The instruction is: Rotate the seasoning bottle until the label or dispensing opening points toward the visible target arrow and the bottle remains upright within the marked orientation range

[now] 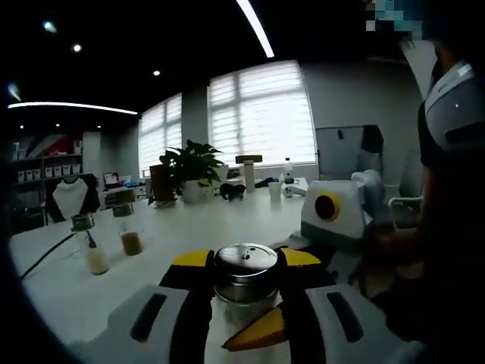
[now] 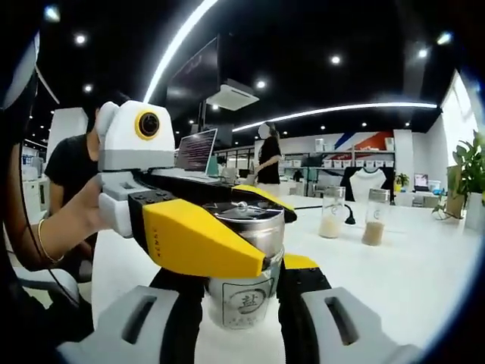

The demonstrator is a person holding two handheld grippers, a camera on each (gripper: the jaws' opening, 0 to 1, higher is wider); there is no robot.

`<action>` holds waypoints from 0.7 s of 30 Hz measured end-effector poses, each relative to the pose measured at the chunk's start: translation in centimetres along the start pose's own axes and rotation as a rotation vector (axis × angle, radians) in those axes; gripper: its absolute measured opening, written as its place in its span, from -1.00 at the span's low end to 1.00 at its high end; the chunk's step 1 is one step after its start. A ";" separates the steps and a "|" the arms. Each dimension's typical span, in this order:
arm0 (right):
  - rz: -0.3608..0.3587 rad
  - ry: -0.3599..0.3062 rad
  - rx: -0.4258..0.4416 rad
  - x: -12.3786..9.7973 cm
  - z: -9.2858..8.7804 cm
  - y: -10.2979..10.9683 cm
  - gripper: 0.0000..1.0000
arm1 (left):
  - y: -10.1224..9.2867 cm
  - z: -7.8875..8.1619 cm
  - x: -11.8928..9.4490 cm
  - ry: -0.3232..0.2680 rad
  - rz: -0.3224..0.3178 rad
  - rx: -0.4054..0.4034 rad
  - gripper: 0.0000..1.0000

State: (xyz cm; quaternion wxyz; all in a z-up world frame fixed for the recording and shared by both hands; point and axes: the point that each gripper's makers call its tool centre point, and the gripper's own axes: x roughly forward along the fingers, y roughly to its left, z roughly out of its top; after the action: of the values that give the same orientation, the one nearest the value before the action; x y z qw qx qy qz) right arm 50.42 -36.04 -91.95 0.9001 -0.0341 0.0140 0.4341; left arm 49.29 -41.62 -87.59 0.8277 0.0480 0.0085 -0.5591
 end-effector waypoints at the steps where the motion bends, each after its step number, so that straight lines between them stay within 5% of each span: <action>1: -0.006 0.006 0.003 0.0 -0.2 -0.1 -0.31 | 0.1 -0.2 0.1 0.007 0.006 -0.001 -0.30; 14: -0.154 0.026 0.070 0.3 -0.7 -2.3 -0.31 | 1.5 -0.7 0.8 0.024 0.141 -0.046 -0.32; 21: -0.224 0.012 0.092 0.0 -0.8 -3.5 -0.31 | 2.6 -0.6 1.0 0.060 0.297 -0.063 -0.32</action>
State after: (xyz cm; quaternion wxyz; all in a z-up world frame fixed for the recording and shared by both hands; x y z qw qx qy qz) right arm 53.18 -38.27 -92.58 0.9434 0.0033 0.0354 0.3297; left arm 52.14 -41.57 -88.05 0.9017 0.0394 0.0436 -0.4284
